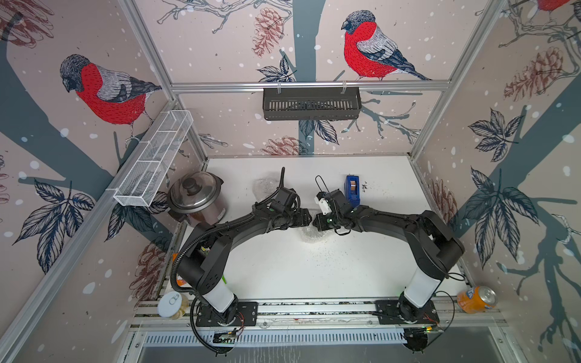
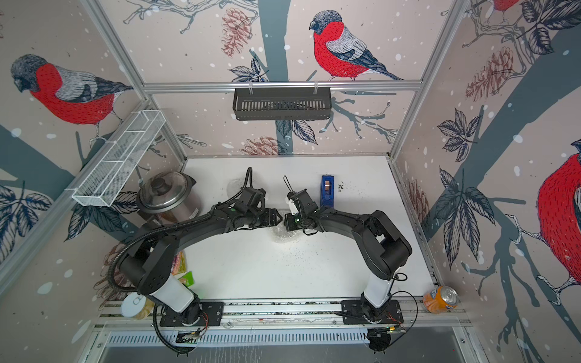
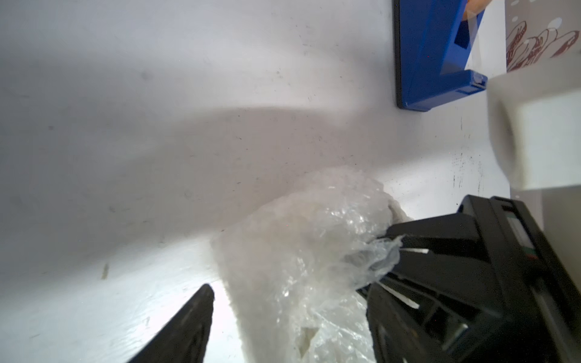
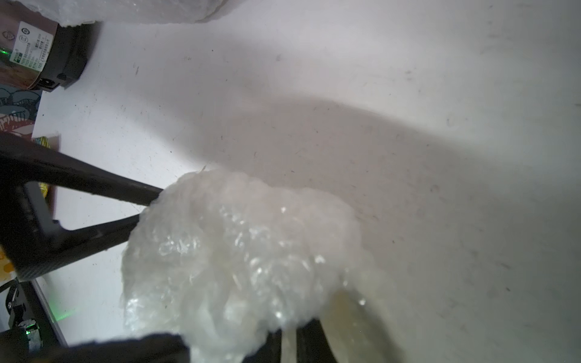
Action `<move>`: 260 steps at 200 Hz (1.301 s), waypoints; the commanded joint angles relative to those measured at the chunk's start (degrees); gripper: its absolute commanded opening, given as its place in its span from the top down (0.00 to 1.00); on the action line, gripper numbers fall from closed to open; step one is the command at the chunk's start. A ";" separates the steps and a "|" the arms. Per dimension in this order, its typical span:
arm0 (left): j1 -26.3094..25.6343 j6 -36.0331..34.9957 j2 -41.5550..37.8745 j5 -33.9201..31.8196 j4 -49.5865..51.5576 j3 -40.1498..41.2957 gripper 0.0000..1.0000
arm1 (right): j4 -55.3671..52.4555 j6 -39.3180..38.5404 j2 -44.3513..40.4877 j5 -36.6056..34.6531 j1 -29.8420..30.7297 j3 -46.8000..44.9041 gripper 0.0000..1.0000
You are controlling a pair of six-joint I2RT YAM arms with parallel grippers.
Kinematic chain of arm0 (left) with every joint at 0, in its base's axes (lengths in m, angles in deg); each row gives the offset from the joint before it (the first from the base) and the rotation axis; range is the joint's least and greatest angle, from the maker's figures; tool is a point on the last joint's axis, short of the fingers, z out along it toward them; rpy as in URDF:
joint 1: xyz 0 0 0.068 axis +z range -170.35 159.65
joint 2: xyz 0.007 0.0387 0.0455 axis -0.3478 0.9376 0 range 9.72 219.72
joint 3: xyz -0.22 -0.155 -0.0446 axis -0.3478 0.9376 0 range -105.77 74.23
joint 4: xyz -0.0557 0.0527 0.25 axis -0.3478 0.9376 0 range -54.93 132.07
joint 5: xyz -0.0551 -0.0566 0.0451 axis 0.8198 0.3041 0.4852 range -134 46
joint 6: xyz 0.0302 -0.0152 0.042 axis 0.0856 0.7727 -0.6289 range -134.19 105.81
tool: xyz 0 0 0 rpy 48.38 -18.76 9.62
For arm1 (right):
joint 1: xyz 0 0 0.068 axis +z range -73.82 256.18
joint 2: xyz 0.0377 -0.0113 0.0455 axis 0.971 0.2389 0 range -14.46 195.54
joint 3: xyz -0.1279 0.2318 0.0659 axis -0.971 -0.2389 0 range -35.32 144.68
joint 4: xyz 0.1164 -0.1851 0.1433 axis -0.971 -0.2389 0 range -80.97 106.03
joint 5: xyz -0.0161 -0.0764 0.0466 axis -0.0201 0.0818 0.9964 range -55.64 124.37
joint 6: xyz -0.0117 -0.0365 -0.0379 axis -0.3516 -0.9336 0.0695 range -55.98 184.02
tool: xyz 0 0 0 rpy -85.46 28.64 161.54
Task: Wrap bowls in bubble wrap
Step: Wrap the bowl in bubble wrap.
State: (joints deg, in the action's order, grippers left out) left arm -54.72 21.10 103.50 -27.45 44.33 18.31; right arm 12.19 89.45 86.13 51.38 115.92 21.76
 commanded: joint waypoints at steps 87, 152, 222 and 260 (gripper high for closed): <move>0.25 5.26 4.95 -3.31 -6.44 1.28 0.73 | -2.62 2.43 -5.77 -4.18 1.15 -0.19 0.84; -3.89 13.84 -3.24 -7.16 -12.39 10.27 0.80 | -8.78 11.49 -11.50 -17.24 7.71 0.83 0.64; -6.41 20.37 -4.48 -8.32 -14.37 13.51 0.79 | -3.60 14.91 -5.06 -13.10 6.86 -0.38 0.79; -6.33 17.58 -6.07 -8.46 -11.14 11.89 0.54 | -0.55 13.69 -3.74 -10.07 6.17 -1.46 0.81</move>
State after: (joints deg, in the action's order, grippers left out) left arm -61.09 39.77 98.69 -35.05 31.81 31.42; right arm 8.32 103.20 81.96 38.55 122.22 21.10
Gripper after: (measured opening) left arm 0.363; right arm 0.193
